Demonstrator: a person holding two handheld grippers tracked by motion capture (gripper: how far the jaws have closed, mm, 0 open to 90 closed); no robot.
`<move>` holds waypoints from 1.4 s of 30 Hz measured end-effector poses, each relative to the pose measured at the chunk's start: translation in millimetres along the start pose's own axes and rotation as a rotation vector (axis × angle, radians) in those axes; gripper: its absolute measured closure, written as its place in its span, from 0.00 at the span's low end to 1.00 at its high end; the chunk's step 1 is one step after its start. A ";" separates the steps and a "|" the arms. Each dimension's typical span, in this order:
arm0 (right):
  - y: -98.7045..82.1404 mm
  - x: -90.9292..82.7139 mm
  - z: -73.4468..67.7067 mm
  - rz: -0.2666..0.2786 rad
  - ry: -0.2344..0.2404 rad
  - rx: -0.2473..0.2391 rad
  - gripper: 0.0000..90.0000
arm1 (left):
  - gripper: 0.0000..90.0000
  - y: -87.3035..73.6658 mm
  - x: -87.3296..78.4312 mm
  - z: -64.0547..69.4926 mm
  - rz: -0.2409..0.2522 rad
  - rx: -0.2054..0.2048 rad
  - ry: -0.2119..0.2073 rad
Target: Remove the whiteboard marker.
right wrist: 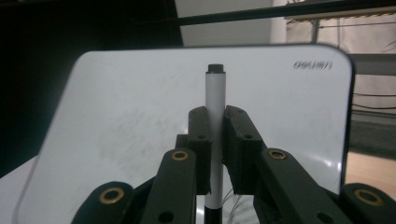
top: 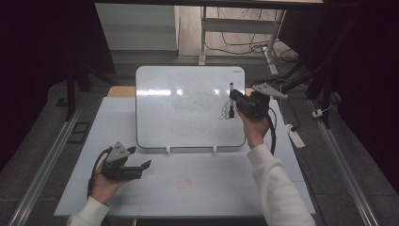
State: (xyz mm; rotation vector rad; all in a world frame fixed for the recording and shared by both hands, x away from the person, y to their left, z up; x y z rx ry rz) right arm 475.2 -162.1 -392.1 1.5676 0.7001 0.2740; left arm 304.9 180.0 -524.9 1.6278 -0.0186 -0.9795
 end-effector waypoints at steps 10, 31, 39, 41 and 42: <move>-40.9 -38.6 -35.2 -0.019 0.111 -0.003 0.89 | 0.28 75.7 13.3 41.2 0.095 0.070 -0.126; -84.3 -41.2 -83.3 -0.036 0.233 0.037 0.89 | 0.41 116.4 85.9 96.6 0.101 0.036 -0.355; -87.9 -39.7 -99.4 -0.007 0.233 0.014 0.89 | 0.62 117.3 90.6 100.1 0.111 0.052 -0.387; -88.5 -39.8 -100.7 -0.005 0.230 0.010 0.89 | 0.68 117.1 91.3 99.9 0.109 0.054 -0.393; -88.5 -39.9 -101.1 -0.004 0.231 0.013 0.89 | 0.70 117.1 91.3 99.9 0.109 0.054 -0.393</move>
Point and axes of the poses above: each handheld gripper's, and its own axes: x roughly forward along the jaws, y roughly out of its top, z roughly to its right, the point moved 6 cm from there along x, roughly forward along the jaws
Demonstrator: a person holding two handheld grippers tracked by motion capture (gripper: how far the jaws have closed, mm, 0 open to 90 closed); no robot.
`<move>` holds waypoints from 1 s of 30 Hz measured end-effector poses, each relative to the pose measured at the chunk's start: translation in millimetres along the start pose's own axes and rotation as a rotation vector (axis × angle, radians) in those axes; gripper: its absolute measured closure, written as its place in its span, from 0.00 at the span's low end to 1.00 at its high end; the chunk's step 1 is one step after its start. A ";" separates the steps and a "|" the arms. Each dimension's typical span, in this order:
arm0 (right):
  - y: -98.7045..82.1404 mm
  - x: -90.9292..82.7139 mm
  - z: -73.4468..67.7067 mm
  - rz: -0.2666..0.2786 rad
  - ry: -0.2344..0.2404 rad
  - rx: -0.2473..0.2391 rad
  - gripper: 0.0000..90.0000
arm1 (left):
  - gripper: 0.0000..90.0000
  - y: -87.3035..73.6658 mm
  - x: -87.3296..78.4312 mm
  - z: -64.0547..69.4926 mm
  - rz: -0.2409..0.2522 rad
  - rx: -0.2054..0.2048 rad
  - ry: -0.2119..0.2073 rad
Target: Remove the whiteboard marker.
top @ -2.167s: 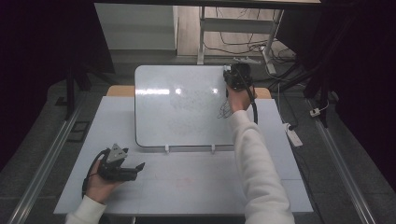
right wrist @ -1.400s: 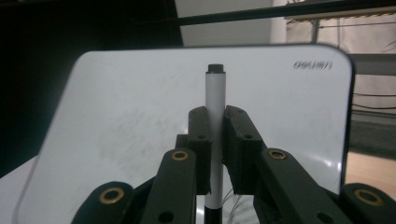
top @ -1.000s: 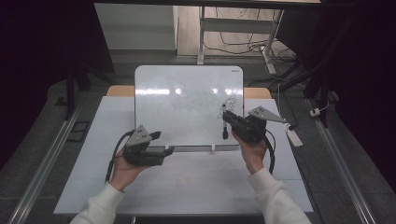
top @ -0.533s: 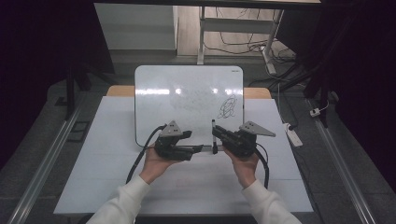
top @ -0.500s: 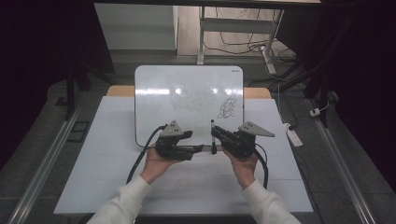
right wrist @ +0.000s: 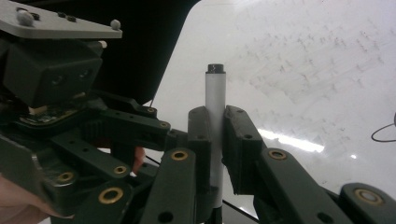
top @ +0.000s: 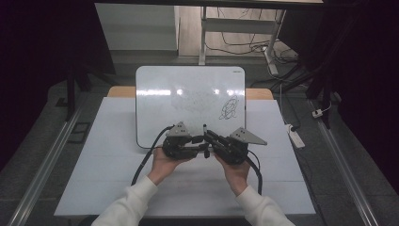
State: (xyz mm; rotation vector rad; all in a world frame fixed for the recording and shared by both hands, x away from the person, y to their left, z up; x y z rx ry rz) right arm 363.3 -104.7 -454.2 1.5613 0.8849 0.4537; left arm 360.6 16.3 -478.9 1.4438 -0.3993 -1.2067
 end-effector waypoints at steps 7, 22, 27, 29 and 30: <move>0.1 -0.5 -3.9 0.005 -0.001 -0.015 0.89 | 0.87 -2.1 3.2 0.1 -0.014 0.006 -0.017; 4.6 -14.6 12.6 -0.081 0.169 -0.104 0.58 | 0.90 -6.1 -15.6 -7.3 -0.065 0.041 -0.108; -14.1 -29.9 34.3 -0.226 0.293 -0.089 0.53 | 0.90 -7.4 -24.0 -10.2 -0.086 0.039 -0.179; -20.2 -30.7 36.6 -0.264 0.312 -0.087 0.53 | 0.90 -6.8 -24.2 -8.9 -0.093 0.042 -0.210; -24.8 -30.0 37.4 -0.292 0.327 -0.092 0.53 | 0.90 -6.7 -23.7 -8.0 -0.102 0.049 -0.220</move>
Point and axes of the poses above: each handheld gripper's, and its own axes: x roughly forward along the jaws, y roughly out of its top, z roughly to its right, the point moved 6 cm from there along x, roughly forward along the jaws
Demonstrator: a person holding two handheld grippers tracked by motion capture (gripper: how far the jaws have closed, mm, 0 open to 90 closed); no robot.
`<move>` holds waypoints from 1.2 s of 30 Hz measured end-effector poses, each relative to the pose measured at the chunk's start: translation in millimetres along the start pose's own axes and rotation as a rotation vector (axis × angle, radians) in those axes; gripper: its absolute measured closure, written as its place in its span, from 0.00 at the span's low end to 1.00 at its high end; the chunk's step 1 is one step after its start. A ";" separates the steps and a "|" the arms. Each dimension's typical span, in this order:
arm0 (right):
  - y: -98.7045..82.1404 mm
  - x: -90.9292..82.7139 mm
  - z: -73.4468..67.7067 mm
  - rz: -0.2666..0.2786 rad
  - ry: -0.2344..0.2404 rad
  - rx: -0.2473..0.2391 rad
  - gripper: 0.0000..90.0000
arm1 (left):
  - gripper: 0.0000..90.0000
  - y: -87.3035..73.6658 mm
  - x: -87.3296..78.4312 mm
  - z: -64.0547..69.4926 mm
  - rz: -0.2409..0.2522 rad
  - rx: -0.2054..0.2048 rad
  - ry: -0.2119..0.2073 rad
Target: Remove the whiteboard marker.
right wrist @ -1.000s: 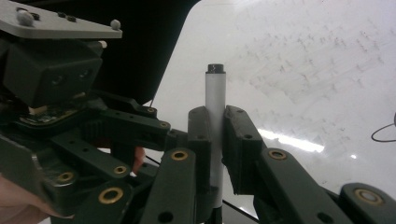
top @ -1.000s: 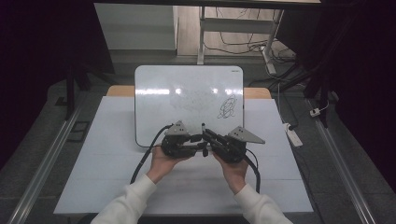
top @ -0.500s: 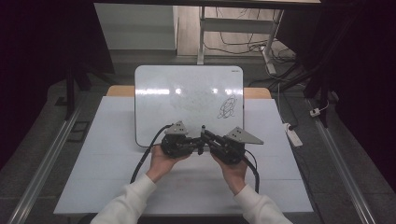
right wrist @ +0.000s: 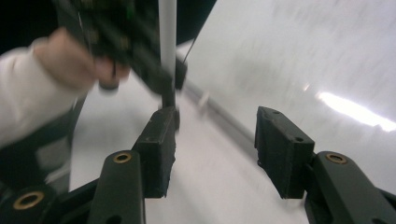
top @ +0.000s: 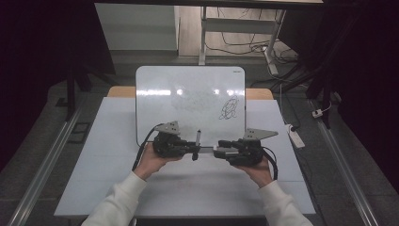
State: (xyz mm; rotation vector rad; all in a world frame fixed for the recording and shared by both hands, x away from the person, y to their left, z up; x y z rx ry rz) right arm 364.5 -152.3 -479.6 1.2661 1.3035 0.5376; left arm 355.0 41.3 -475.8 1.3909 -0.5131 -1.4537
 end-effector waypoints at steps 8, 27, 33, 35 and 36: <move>-11.4 21.0 -14.4 -0.103 0.119 -0.067 0.59 | 0.90 2.2 12.9 9.9 -0.057 0.034 -0.092; -17.1 36.5 -27.5 -0.126 0.244 -0.087 0.81 | 0.90 3.3 22.9 13.0 -0.073 0.026 -0.188; -17.0 38.3 -28.1 -0.116 0.243 -0.055 0.81 | 0.90 3.3 23.7 12.1 -0.068 0.020 -0.188; -16.7 38.5 -27.3 -0.108 0.232 -0.049 0.82 | 0.90 3.9 22.9 11.0 -0.056 0.017 -0.181; -16.2 38.3 -26.9 -0.101 0.230 -0.041 0.84 | 0.89 4.4 22.1 10.5 -0.047 0.015 -0.178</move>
Point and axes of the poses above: each handheld gripper's, and its own axes: x roughly forward along the jaws, y roughly out of its top, z roughly to its right, the point moved 6 cm from there along x, roughly forward along the jaws
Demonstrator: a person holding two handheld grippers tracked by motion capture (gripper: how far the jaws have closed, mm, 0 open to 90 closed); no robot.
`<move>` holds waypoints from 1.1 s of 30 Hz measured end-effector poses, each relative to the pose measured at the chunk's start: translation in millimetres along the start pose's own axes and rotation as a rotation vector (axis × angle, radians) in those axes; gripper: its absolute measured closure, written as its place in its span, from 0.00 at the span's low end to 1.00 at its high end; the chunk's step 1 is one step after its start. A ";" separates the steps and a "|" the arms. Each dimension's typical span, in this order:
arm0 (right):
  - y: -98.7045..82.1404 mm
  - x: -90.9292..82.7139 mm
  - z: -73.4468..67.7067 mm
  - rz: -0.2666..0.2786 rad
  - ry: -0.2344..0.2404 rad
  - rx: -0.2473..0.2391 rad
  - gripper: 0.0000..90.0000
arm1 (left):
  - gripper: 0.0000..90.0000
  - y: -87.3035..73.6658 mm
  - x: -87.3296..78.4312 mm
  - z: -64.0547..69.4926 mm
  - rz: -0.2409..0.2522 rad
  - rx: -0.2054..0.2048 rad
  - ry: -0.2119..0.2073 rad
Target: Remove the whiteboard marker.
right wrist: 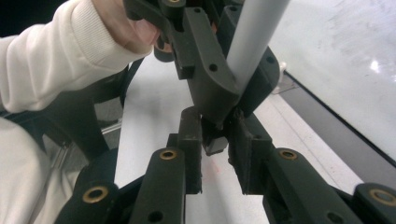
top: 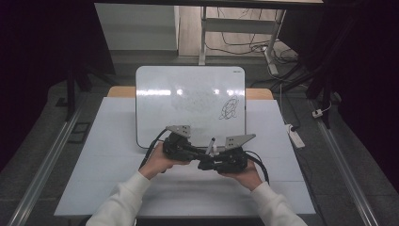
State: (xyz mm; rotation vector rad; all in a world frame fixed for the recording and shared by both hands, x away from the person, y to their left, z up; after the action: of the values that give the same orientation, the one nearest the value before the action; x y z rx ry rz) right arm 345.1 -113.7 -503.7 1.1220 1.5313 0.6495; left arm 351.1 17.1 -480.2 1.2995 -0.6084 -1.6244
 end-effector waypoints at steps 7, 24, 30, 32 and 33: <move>0.8 -1.3 2.9 0.012 -0.025 0.023 0.85 | 0.88 2.8 -0.9 -0.6 0.036 0.012 0.034; -3.0 10.0 2.2 -0.017 -0.022 0.035 0.83 | 0.90 4.8 0.7 -2.3 0.052 -0.003 0.067; -0.4 9.8 3.2 0.014 -0.019 0.053 0.81 | 0.90 3.8 3.0 -2.4 0.038 -0.004 0.065; 0.2 9.5 3.3 0.012 -0.023 0.054 0.83 | 0.90 3.8 4.2 -1.8 0.032 0.002 0.072; -0.1 9.5 3.4 0.008 -0.028 0.053 0.83 | 0.90 3.6 4.2 -1.7 0.030 0.004 0.071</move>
State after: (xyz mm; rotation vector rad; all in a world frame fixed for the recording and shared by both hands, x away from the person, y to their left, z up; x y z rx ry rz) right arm 348.6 -105.6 -508.8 1.1732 1.5288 0.5993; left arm 353.9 12.1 -479.7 1.3396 -0.5855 -1.5467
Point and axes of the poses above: each handheld gripper's, and its own axes: x roughly forward along the jaws, y roughly out of its top, z roughly to its right, the point moved 6 cm from there along x, roughly forward along the jaws
